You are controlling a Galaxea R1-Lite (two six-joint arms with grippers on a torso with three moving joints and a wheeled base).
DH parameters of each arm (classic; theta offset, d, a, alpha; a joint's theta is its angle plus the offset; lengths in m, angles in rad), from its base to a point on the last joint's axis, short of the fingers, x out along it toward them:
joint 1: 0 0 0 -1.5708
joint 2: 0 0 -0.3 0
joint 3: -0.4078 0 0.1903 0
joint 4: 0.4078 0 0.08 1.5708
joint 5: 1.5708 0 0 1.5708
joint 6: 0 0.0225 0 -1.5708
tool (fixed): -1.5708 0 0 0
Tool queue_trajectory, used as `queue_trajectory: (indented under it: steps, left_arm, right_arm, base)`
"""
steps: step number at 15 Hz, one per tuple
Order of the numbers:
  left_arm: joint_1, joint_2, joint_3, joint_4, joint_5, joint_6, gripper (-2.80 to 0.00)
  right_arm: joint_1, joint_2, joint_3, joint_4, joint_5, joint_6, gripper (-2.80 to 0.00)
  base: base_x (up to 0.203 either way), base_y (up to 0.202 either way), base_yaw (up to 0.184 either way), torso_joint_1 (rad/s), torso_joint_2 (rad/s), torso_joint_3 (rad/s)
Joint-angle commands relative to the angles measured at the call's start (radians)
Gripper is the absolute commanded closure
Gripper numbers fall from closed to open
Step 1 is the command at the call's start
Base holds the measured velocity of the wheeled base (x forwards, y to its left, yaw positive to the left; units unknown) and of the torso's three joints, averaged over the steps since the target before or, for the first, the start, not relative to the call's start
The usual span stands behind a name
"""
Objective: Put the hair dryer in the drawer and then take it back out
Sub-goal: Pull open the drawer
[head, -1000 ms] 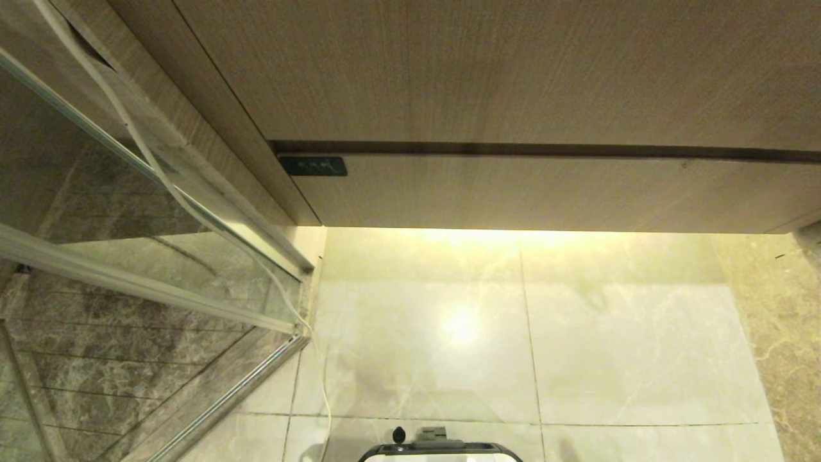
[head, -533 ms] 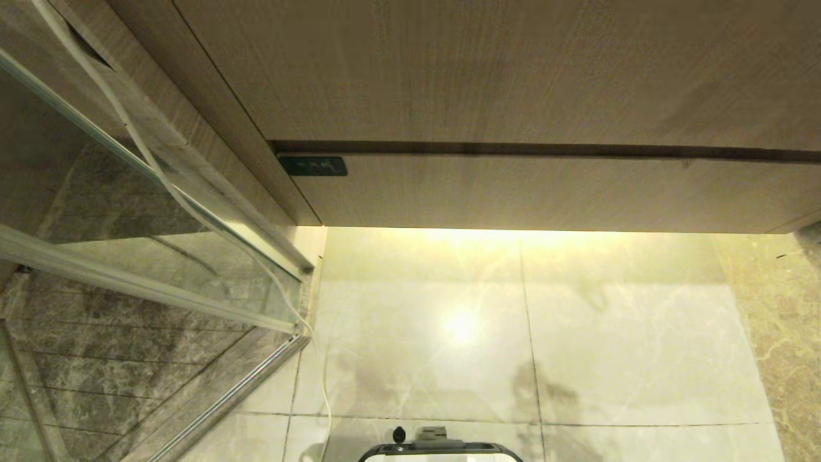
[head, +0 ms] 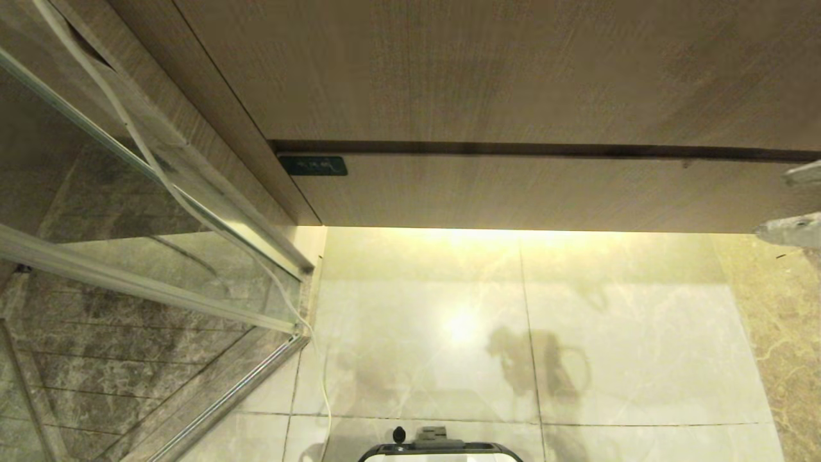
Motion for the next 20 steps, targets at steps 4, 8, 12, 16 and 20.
queue_trajectory:
  steps: [4, 8, 12, 16, 20]
  left_arm:
    - [0.000, 0.000, 0.002, 0.000, 0.000, 0.000, 0.00]
    - [0.000, 0.000, 0.001, 0.000, 0.000, 0.000, 0.00]
    - [0.000, 0.000, 0.002, 0.000, 0.000, 0.000, 0.00]
    - [0.000, 0.000, 0.002, 0.000, 0.000, 0.000, 0.00]
    - [0.000, 0.000, 0.002, 0.000, 0.000, 0.000, 0.00]
  right_arm:
    - [-0.152, 0.138, 0.181, -0.436, 0.021, -0.733, -2.80]
    - [-0.191, 0.202, 0.218, -0.491, 0.080, -0.867, -2.80]
    - [-0.225, 0.267, 0.259, -0.574, 0.148, -0.912, -2.80]
    - [-0.232, 0.322, 0.272, -0.608, 0.166, -0.901, -2.80]
    - [-0.231, 0.380, 0.275, -0.753, 0.164, -0.870, -2.80]
  base:
    - [0.000, 0.000, 0.000, 0.000, 0.00, 0.000]
    - [0.000, 0.000, 0.000, 0.000, 0.00, 0.000]
    - [0.000, 0.000, 0.000, 0.000, 0.00, 0.000]
    - [0.000, 0.000, 0.000, 0.000, 0.00, 0.000]
    - [0.000, 0.000, 0.000, 0.000, 0.00, 0.000]
